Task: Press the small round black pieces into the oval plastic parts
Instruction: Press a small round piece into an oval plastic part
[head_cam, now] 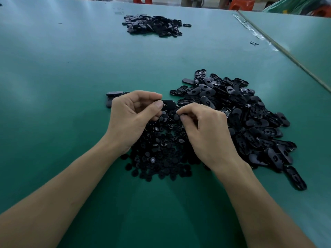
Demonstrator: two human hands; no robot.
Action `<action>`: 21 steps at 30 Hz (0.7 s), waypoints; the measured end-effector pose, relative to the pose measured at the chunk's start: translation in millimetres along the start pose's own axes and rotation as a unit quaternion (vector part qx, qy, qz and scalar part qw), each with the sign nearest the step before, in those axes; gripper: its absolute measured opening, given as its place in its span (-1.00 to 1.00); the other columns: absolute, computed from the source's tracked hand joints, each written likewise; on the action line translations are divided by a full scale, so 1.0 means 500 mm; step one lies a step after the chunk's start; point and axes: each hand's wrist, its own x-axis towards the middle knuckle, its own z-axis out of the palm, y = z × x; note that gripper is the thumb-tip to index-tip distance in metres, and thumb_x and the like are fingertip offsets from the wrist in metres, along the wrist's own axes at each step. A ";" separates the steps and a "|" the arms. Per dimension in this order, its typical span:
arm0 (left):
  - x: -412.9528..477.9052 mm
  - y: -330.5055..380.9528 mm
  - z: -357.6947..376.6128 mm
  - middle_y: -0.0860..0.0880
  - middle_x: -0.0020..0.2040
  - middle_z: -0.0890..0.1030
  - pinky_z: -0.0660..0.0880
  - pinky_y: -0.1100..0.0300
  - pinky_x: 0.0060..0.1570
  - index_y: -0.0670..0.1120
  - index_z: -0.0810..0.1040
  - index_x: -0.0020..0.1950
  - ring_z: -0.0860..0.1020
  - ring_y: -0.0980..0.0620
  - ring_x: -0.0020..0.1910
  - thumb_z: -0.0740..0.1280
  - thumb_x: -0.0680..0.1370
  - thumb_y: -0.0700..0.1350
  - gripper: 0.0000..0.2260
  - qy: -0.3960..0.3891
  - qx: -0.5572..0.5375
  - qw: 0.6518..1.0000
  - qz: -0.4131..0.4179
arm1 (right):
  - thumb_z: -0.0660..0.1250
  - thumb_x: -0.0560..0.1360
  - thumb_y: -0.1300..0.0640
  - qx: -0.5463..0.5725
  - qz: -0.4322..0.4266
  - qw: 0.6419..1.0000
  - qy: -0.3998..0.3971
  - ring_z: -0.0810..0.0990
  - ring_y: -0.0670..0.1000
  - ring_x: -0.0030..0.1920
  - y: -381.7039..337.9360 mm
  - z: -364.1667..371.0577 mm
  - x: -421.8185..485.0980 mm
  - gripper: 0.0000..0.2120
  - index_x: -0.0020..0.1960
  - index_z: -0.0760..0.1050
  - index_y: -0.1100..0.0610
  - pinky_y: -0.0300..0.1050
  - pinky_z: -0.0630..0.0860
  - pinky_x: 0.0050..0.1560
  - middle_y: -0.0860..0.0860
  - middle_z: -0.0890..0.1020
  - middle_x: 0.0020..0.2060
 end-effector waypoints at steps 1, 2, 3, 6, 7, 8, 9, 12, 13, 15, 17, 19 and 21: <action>0.000 0.000 0.000 0.01 -0.25 0.72 0.58 0.32 -0.21 -0.03 0.68 -0.05 0.66 0.13 -0.28 0.46 0.50 -0.23 -0.89 0.000 0.002 1.000 0.000 | 0.36 0.59 0.24 0.007 0.003 1.000 0.003 0.57 -0.17 -0.13 0.001 0.000 0.000 -0.87 0.07 0.66 0.11 -0.51 0.41 -0.06 -0.09 0.66 -0.13; 0.000 0.000 0.000 0.01 -0.25 0.72 0.58 0.32 -0.21 -0.03 0.68 -0.05 0.66 0.13 -0.28 0.46 0.50 -0.23 -0.89 -0.001 0.003 1.000 0.001 | 0.37 0.58 0.23 0.014 0.008 1.000 0.007 0.58 -0.16 -0.15 0.002 0.000 0.000 -0.89 0.05 0.65 0.11 -0.48 0.43 -0.10 -0.13 0.64 -0.19; 0.000 -0.001 0.000 0.01 -0.25 0.72 0.57 0.32 -0.21 -0.03 0.68 -0.05 0.66 0.13 -0.28 0.46 0.50 -0.23 -0.89 -0.001 0.005 1.000 0.001 | 0.37 0.58 0.23 0.022 0.012 1.000 0.012 0.59 -0.16 -0.16 0.002 0.000 0.000 -0.91 0.04 0.64 0.11 -0.46 0.44 -0.13 -0.17 0.62 -0.23; 0.001 -0.003 -0.001 0.02 -0.25 0.72 0.58 0.32 -0.21 -0.02 0.68 -0.05 0.67 0.13 -0.27 0.47 0.50 -0.22 -0.90 0.002 0.018 1.000 0.004 | 0.39 0.57 0.25 0.039 0.007 0.998 0.041 0.61 -0.16 -0.16 0.002 -0.002 0.001 -0.92 0.02 0.63 0.12 -0.47 0.45 -0.16 -0.22 0.60 -0.27; 0.000 -0.003 0.000 0.03 -0.24 0.72 0.58 0.32 -0.21 -0.02 0.68 -0.05 0.67 0.13 -0.27 0.47 0.50 -0.21 -0.89 0.003 0.023 1.000 0.004 | 0.39 0.57 0.25 0.043 0.004 0.998 0.053 0.61 -0.16 -0.16 0.002 -0.002 0.001 -0.92 0.02 0.62 0.13 -0.47 0.46 -0.16 -0.22 0.60 -0.28; 0.001 -0.004 -0.001 0.03 -0.24 0.72 0.57 0.32 -0.21 -0.01 0.68 -0.05 0.67 0.14 -0.26 0.47 0.50 -0.21 -0.89 0.003 0.027 1.000 0.005 | 0.39 0.57 0.25 0.046 0.001 0.997 0.064 0.62 -0.16 -0.16 0.002 -0.003 0.002 -0.93 0.02 0.61 0.13 -0.45 0.47 -0.16 -0.21 0.61 -0.28; 0.001 -0.004 -0.001 0.03 -0.23 0.73 0.57 0.33 -0.21 -0.01 0.68 -0.05 0.67 0.14 -0.26 0.47 0.50 -0.21 -0.89 0.003 0.029 1.000 0.005 | 0.40 0.57 0.24 0.050 0.000 0.996 0.074 0.62 -0.16 -0.17 0.002 -0.003 0.002 -0.94 0.02 0.60 0.13 -0.43 0.48 -0.16 -0.19 0.62 -0.29; 0.001 -0.005 -0.002 0.03 -0.23 0.73 0.57 0.33 -0.21 0.00 0.68 -0.05 0.68 0.14 -0.26 0.48 0.49 -0.21 -0.88 0.003 0.029 1.000 0.002 | 0.40 0.58 0.20 0.062 0.010 0.994 0.089 0.65 -0.16 -0.17 0.003 -0.004 0.004 -0.91 0.07 0.55 0.09 -0.27 0.55 -0.09 -0.16 0.66 -0.25; 0.001 -0.004 -0.002 0.03 -0.23 0.73 0.57 0.33 -0.21 0.01 0.69 -0.05 0.68 0.14 -0.26 0.48 0.49 -0.21 -0.88 0.003 0.028 1.000 0.003 | 0.40 0.58 0.18 0.066 0.013 0.994 0.091 0.66 -0.16 -0.17 0.003 -0.004 0.004 -0.90 0.08 0.53 0.08 -0.22 0.56 -0.08 -0.15 0.67 -0.24; 0.000 -0.004 -0.001 0.04 -0.23 0.73 0.57 0.34 -0.20 0.02 0.69 -0.06 0.67 0.15 -0.26 0.48 0.49 -0.21 -0.87 0.003 0.029 1.000 0.003 | 0.41 0.57 0.18 0.081 0.014 0.992 0.101 0.67 -0.16 -0.17 0.001 -0.003 0.003 -0.92 0.05 0.54 0.09 -0.18 0.59 -0.08 -0.14 0.68 -0.22; -0.001 -0.003 0.000 0.05 -0.23 0.73 0.56 0.34 -0.20 0.02 0.69 -0.06 0.67 0.16 -0.26 0.48 0.48 -0.20 -0.88 0.003 0.027 1.000 0.001 | 0.42 0.56 0.19 0.088 0.008 0.990 0.107 0.67 -0.15 -0.19 0.000 -0.005 0.004 -0.95 -0.02 0.56 0.10 -0.20 0.60 -0.10 -0.13 0.68 -0.23; -0.001 -0.002 0.001 0.05 -0.23 0.73 0.56 0.34 -0.20 0.01 0.68 -0.06 0.67 0.16 -0.26 0.48 0.49 -0.21 -0.88 0.004 0.028 1.000 0.001 | 0.43 0.55 0.21 0.096 0.000 0.989 0.110 0.65 -0.12 -0.20 -0.001 -0.007 0.004 -0.95 -0.06 0.58 0.10 -0.24 0.58 -0.11 -0.13 0.66 -0.24; -0.001 -0.002 0.001 0.05 -0.23 0.73 0.56 0.34 -0.19 0.01 0.68 -0.06 0.67 0.16 -0.26 0.48 0.50 -0.23 -0.87 0.004 0.032 0.999 0.001 | 0.44 0.54 0.21 0.110 -0.001 0.988 0.113 0.64 -0.13 -0.21 -0.002 -0.008 0.003 -0.95 -0.07 0.60 0.10 -0.31 0.55 -0.13 -0.15 0.65 -0.26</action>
